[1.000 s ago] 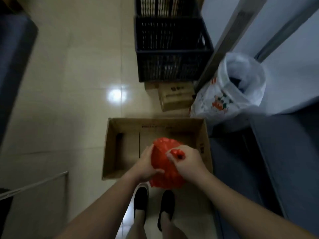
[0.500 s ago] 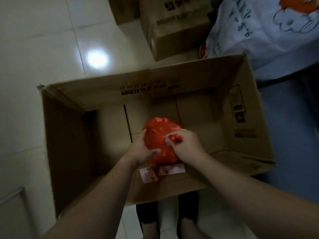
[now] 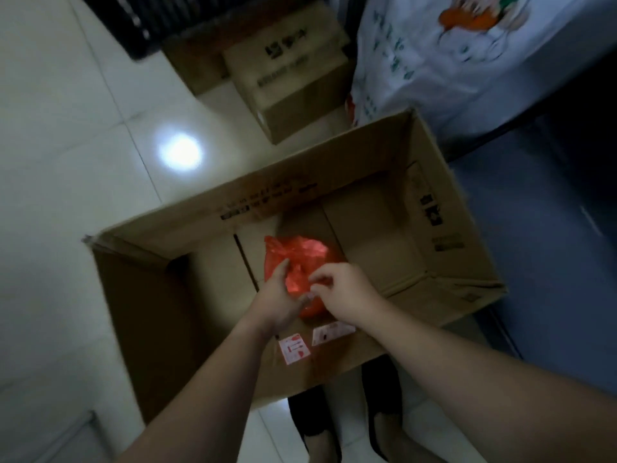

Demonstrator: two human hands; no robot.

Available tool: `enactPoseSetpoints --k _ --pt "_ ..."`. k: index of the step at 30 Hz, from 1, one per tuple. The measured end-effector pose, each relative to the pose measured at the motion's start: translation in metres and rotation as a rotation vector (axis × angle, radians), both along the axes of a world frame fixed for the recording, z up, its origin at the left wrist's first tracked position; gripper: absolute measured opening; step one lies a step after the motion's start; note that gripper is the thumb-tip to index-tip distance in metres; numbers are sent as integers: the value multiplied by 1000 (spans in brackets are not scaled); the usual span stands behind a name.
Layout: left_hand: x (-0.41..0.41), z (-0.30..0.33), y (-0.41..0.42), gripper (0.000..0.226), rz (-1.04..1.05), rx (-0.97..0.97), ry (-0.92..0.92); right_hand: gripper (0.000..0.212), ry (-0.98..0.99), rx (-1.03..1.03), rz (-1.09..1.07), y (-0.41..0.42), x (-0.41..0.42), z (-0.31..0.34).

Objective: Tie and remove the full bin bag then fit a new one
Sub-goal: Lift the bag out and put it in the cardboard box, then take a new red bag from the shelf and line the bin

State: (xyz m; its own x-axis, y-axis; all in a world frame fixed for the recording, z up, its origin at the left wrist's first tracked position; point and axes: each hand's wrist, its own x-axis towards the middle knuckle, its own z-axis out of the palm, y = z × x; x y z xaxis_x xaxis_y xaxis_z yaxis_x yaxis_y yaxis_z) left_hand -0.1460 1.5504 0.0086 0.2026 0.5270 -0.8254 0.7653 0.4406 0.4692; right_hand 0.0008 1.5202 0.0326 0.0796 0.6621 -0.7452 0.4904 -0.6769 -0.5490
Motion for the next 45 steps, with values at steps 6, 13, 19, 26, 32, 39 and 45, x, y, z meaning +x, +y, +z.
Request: enactPoseSetpoints --k 6,13,19,26,32,39,45 --pt "58 188 4 87 -179 152 -50 33 21 39 -244 -20 57 178" --pt "157 440 -11 78 -498 382 -258 39 -214 309 -454 -77 141 422" --pt "214 601 -69 71 -937 576 -452 44 -466 467 -754 -209 170 580" --pt "266 720 -162 77 -1266 738 -597 44 -723 562 -1115 -381 164 706" --pt "329 763 -325 81 -1518 639 -821 47 -902 518 -1408 -548 137 751" --pt "360 768 -567 86 -1794 445 -982 51 -1027 329 -1701 -755 82 755" --pt "377 750 -747 84 -1953 343 -989 54 -1058 238 -1855 -920 61 743"
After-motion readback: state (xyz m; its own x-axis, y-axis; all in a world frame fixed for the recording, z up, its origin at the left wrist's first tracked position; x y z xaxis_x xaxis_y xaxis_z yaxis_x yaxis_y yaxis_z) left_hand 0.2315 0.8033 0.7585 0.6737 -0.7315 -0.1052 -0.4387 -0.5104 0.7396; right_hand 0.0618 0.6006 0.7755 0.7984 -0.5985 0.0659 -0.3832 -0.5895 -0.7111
